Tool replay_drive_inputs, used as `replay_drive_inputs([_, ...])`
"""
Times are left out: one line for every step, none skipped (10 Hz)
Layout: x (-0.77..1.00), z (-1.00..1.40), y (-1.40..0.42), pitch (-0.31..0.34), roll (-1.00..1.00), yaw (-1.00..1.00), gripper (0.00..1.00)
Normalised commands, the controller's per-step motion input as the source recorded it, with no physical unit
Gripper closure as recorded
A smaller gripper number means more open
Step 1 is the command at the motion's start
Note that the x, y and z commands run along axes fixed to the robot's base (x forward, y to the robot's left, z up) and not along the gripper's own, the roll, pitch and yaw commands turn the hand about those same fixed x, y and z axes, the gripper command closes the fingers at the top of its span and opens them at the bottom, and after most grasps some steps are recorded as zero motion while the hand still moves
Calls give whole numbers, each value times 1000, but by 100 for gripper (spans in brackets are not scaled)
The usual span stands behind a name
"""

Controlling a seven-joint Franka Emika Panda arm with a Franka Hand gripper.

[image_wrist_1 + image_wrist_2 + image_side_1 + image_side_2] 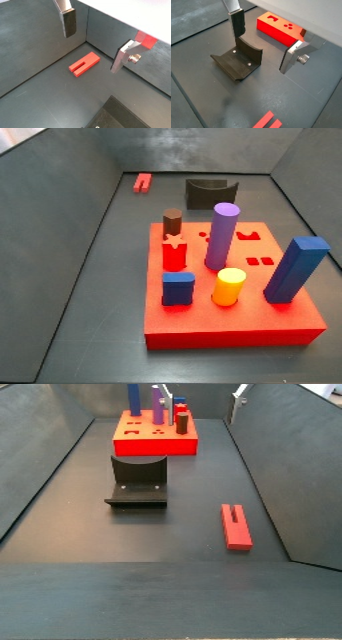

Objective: Pick up the double-square object. Move up. Rotate the double-square object. Place the double-square object on the fixture. Regrasp the double-square object. Move to above the board. Insert the double-square object.
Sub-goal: Pick up the double-square object.

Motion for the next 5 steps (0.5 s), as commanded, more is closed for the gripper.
replay_drive_inputs([-203, -326, 106, -44, 31, -14, 0])
replay_drive_inputs([-300, -811, 314, -70, 131, 0, 0])
replay_drive_inputs([-329, -1000, 326, -84, 114, 0, 0])
replay_drive_inputs([-346, -1000, 317, -44, 117, 0, 0])
replay_drive_inputs([-340, -1000, 286, -39, 119, 0, 0])
